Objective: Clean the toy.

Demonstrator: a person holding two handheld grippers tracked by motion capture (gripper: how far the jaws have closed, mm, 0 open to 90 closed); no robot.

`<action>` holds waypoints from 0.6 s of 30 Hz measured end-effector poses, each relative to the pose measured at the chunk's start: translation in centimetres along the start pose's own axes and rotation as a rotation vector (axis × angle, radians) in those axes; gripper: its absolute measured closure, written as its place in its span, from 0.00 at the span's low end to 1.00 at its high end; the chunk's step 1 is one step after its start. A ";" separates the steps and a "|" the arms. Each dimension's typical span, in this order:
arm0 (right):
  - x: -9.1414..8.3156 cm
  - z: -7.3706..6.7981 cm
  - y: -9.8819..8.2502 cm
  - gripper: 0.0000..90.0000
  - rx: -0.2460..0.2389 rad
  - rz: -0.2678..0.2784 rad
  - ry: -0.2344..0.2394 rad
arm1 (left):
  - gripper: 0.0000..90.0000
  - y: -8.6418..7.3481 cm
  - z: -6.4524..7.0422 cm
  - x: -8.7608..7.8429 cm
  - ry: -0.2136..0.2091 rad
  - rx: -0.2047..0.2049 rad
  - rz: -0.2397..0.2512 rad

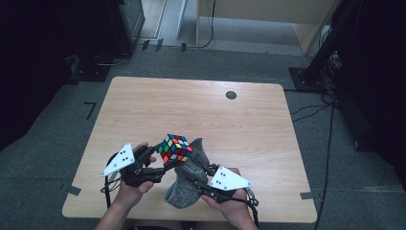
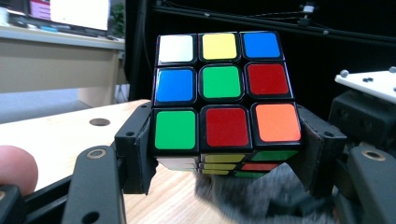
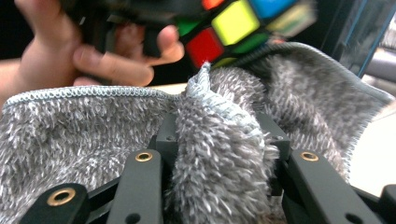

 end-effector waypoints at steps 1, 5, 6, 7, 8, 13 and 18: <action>0.1 -0.2 -0.2 0.69 -0.035 -0.009 0.003 | 0.38 -0.2 0.1 0.1 -0.003 0.005 -0.010; -0.1 0.3 0.1 0.69 -0.106 -0.015 -0.049 | 0.38 -0.6 0.2 0.3 -0.012 0.003 -0.030; -0.4 0.8 0.3 0.70 -0.104 -0.004 -0.071 | 0.38 -0.6 0.2 0.3 -0.014 0.003 -0.033; -0.6 1.3 0.6 0.70 -0.098 0.015 -0.090 | 0.38 -0.7 0.3 0.3 -0.014 0.005 -0.035; -0.8 1.7 0.9 0.70 -0.087 0.032 -0.107 | 0.38 -0.7 0.3 0.3 -0.013 0.006 -0.039; -0.7 1.4 0.7 0.70 -0.107 0.033 -0.087 | 0.38 -0.8 0.2 0.4 -0.016 0.000 -0.041; 0.0 0.3 -0.1 0.70 -0.159 -0.007 -0.051 | 0.38 -0.8 0.2 0.3 -0.016 -0.002 -0.042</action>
Point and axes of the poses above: each handheld gripper's, and its own axes: x roughly forward along the jaws, y roughly out of its top, z roughly to its right, the point moved 10 cm from there along x, roughly forward along the jaws, and after that the axes turned 8 degrees about z, right-handed, at the moved point
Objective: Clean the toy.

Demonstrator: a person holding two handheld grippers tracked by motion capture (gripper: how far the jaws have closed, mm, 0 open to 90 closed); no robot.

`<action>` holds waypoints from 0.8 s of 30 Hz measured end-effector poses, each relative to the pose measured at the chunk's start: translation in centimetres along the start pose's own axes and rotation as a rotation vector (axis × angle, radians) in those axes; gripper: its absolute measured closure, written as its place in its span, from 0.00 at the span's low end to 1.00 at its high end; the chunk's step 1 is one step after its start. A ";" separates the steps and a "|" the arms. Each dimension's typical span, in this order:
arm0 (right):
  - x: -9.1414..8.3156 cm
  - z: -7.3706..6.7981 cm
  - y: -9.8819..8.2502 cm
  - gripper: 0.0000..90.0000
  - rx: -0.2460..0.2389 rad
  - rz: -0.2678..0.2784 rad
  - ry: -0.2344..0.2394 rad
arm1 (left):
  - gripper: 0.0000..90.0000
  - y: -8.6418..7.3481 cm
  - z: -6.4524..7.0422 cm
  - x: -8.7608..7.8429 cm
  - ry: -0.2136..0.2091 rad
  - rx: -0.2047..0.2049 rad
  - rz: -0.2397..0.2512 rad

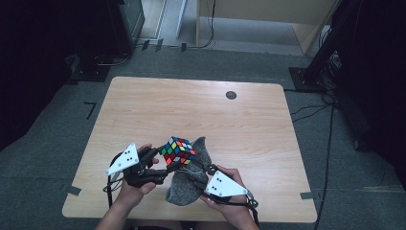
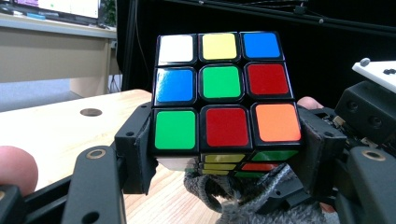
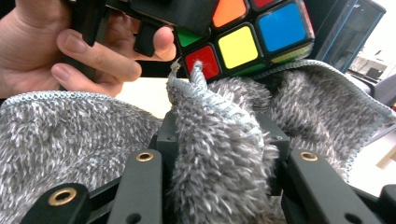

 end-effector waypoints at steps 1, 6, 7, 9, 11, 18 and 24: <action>-0.1 0.1 0.1 0.70 -0.002 0.000 -0.005 | 0.38 0.0 0.0 0.0 -0.003 -0.002 0.001; -0.8 1.8 0.7 0.70 0.031 0.036 -0.066 | 0.38 -0.3 0.3 0.2 -0.012 -0.002 -0.009; -0.7 1.6 0.5 0.70 0.027 0.031 -0.060 | 0.38 -0.3 0.3 0.2 -0.012 -0.001 -0.012; -0.3 0.6 0.1 0.69 0.011 0.012 -0.032 | 0.38 -0.3 0.3 0.2 -0.012 -0.001 -0.011; 0.2 -0.3 -0.2 0.69 -0.007 -0.006 -0.006 | 0.38 -0.2 0.2 0.1 -0.009 -0.003 -0.006; -0.6 1.6 0.4 0.69 0.020 0.025 -0.077 | 0.38 -0.4 0.1 0.2 -0.008 -0.002 -0.017; -0.1 0.5 -0.2 0.69 0.019 0.006 -0.021 | 0.38 -0.5 0.1 0.3 -0.006 -0.007 -0.017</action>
Point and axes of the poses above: each handheld gripper's, and its own axes: x roughly forward along the jaws, y roughly out of its top, z roughly to its right, the point moved 10 cm from there along x, roughly forward along the jaws, and after that the axes turned 8 degrees about z, right-handed, at the moved point
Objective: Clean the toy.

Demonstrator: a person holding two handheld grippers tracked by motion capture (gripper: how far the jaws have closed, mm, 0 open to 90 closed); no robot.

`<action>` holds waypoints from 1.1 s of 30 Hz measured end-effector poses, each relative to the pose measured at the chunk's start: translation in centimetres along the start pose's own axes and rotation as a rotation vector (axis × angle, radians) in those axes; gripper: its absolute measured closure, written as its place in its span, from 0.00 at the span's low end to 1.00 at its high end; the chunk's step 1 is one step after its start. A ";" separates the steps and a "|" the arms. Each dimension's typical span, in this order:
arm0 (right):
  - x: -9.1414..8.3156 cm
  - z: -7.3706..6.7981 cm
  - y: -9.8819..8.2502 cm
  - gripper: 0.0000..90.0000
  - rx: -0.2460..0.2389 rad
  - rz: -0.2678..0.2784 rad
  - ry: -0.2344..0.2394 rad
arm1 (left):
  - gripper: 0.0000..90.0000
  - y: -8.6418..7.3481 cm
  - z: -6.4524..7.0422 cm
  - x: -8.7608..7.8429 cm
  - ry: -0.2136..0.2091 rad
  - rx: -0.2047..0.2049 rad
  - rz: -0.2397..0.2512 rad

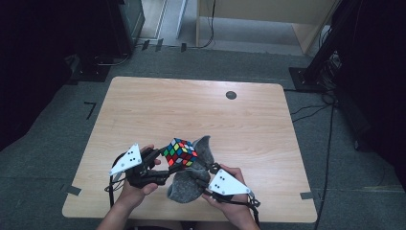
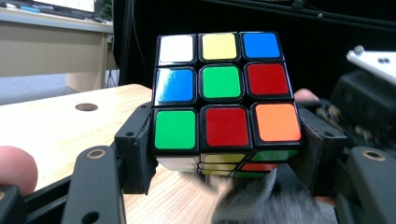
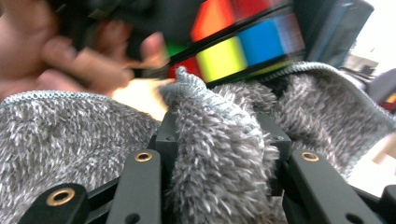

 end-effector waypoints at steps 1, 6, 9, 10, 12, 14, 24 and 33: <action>0.2 -0.5 -0.2 0.68 -0.013 -0.015 0.018 | 0.38 0.1 -0.1 -0.1 0.005 -0.001 0.000; 0.4 -0.1 -1.6 0.67 0.020 -0.084 -0.002 | 0.38 0.2 -0.6 -0.3 0.027 0.000 0.001; -0.4 2.9 -3.3 0.67 0.113 -0.132 -0.116 | 0.38 0.2 -0.9 -0.4 0.038 -0.001 -0.001; -0.8 3.9 -4.2 0.67 0.139 -0.158 -0.154 | 0.38 0.2 -1.0 -0.5 0.042 0.000 -0.004; -1.6 5.6 -6.0 0.67 0.191 -0.219 -0.223 | 0.38 0.1 -1.2 -0.5 0.050 0.002 -0.009; -2.3 7.0 -7.4 0.67 0.234 -0.260 -0.276 | 0.38 0.1 -1.3 -0.5 0.056 -0.003 -0.010; -3.9 9.7 -8.1 0.43 0.317 -0.245 -0.379 | 0.38 -0.3 -1.5 -0.4 0.063 -0.003 -0.029; -3.3 8.8 -5.4 0.35 0.265 -0.155 -0.326 | 0.38 -0.5 -1.4 -0.2 0.061 -0.003 -0.039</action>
Point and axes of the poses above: each handheld gripper's, and its own axes: x roughly forward along the jaws, y roughly out of its top, z roughly to its right, the point moved 10 cm from there along x, roughly forward along the jaws, and after that the axes turned 8 degrees about z, right-handed, at the moved point
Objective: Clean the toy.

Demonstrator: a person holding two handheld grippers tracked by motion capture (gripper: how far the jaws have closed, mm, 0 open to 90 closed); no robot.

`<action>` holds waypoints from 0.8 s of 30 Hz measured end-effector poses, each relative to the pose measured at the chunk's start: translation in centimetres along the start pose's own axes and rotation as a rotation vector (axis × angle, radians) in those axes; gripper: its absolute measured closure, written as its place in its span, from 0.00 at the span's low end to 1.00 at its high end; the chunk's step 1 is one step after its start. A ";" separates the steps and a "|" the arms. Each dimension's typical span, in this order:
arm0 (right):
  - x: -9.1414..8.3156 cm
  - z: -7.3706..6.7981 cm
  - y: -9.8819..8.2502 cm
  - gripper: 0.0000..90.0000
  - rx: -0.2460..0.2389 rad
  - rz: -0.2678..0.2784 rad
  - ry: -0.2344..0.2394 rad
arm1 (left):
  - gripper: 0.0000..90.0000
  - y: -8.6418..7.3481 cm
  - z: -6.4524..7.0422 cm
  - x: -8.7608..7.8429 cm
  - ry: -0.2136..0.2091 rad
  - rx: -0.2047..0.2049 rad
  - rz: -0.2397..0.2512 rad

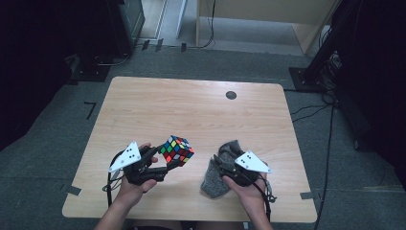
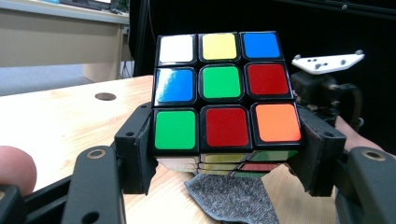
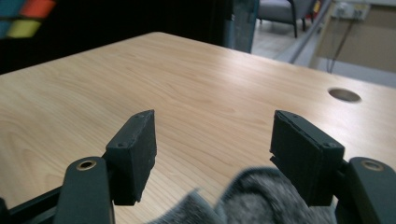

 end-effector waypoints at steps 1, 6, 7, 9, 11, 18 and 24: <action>0.0 -0.4 0.3 0.35 -0.009 0.007 0.013 | 0.38 0.0 0.0 0.0 -0.001 0.000 -0.001; 0.1 -2.9 1.6 0.31 -0.042 0.057 0.094 | 0.38 -0.1 -0.1 0.0 0.005 -0.009 -0.006; 0.0 -3.4 1.8 0.31 -0.053 0.067 0.111 | 0.38 -0.1 -0.1 0.1 0.005 -0.012 -0.007; 0.0 -4.5 2.2 0.31 -0.068 0.086 0.147 | 0.38 -0.1 -0.1 0.1 0.011 -0.019 -0.014; -0.1 -5.6 2.6 0.30 -0.090 0.112 0.180 | 0.38 -0.3 -0.3 0.3 0.037 -0.022 -0.038; -0.1 -8.3 3.2 0.28 -0.193 0.180 0.254 | 0.38 -0.8 -0.3 0.9 0.055 -0.073 -0.077; 0.3 -9.4 2.9 0.25 -0.285 0.194 0.244 | 0.38 -1.5 1.0 1.7 0.022 -0.097 -0.116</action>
Point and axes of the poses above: each handheld gripper's, and its own axes: x roughly forward along the jaws, y roughly out of its top, z roughly to its right, the point moved 10 cm from there along x, roughly forward along the jaws, and after that the axes turned 8 degrees about z, right-handed, at the moved point
